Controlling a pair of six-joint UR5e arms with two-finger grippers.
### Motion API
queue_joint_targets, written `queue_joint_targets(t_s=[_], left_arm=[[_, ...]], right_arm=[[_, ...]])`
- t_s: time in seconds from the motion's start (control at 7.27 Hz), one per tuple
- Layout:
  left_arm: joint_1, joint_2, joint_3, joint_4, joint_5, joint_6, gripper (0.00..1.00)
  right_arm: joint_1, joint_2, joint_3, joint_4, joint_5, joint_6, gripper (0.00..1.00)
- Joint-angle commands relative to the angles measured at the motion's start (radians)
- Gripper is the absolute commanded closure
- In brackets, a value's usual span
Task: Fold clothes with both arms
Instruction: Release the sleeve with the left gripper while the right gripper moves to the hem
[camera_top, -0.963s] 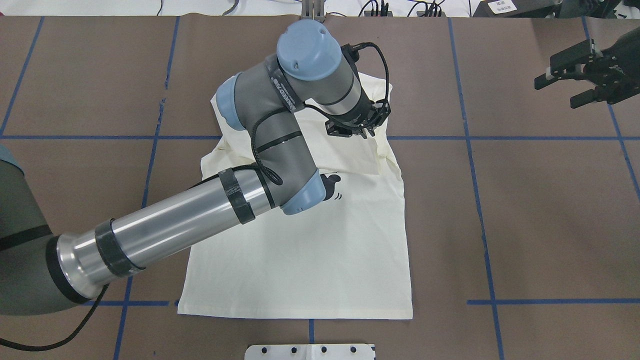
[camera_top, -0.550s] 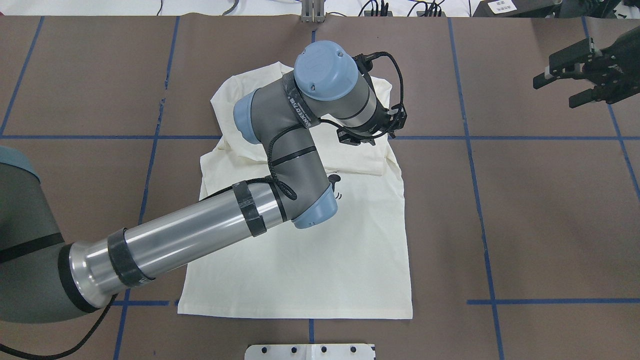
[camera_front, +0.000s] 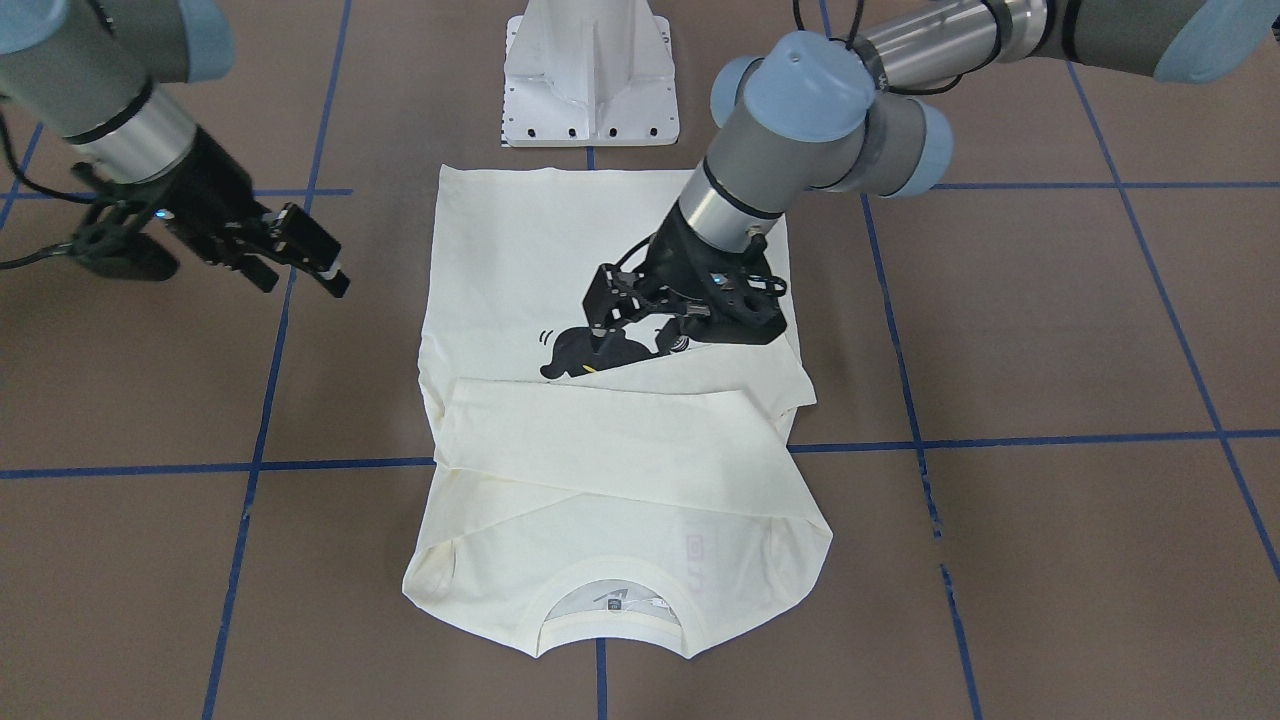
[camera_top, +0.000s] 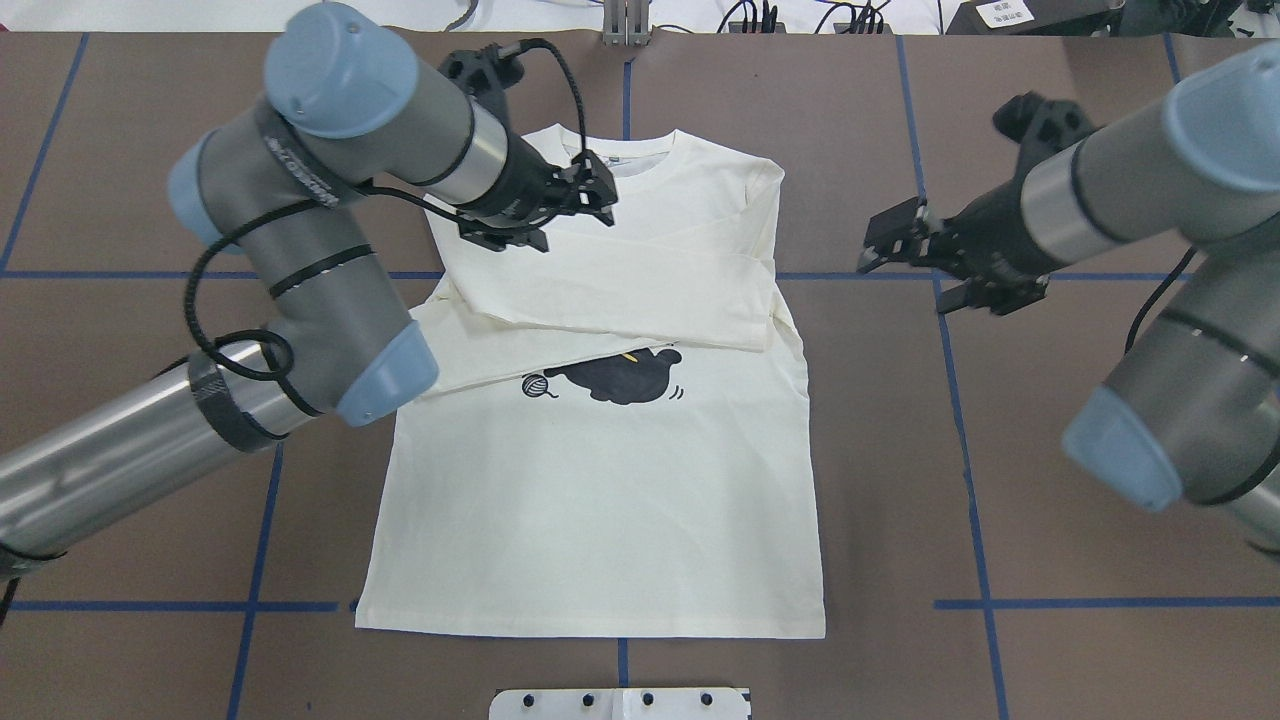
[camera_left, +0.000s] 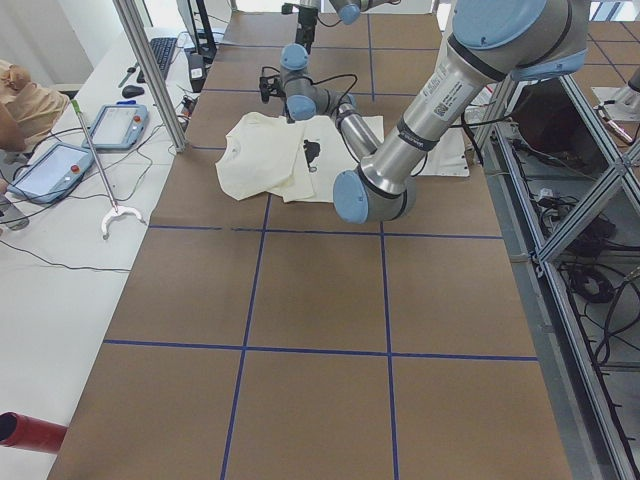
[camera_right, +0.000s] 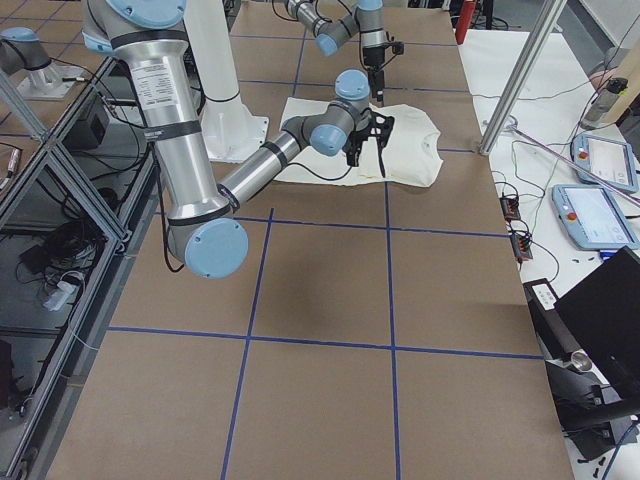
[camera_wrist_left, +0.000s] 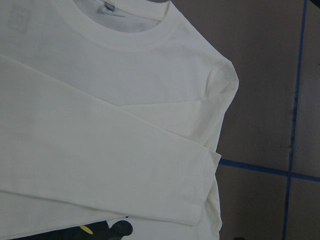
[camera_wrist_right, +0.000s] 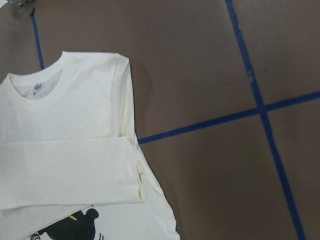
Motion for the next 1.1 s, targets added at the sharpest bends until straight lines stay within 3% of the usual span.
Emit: queue_joint_targets(t_s=[0.0,0.14,0.41,0.69,0.96], left_arm=[[-0.046,0.154,-0.131,0.030,-0.005,0.151,0.25],[-0.049,0.160,-0.132,0.045,-0.012,0.143,0.30],[-0.046,0.163,-0.121,0.050,-0.009,0.116,0.31],[-0.043,0.161,-0.123,0.042,-0.009,0.072,0.31],[-0.043,0.158,-0.126,0.042,-0.009,0.059,0.31]], right_arm=[[-0.370,-0.011,0.056,-0.008,-0.334,0.332,0.04],[-0.515,-0.026,0.070,-0.011,-0.489,0.431,0.09],[-0.707,-0.060,0.085,-0.107,-0.651,0.605,0.19],[-0.765,-0.063,0.116,-0.272,-0.687,0.638,0.21],[-0.780,-0.075,0.110,-0.277,-0.688,0.668,0.28]])
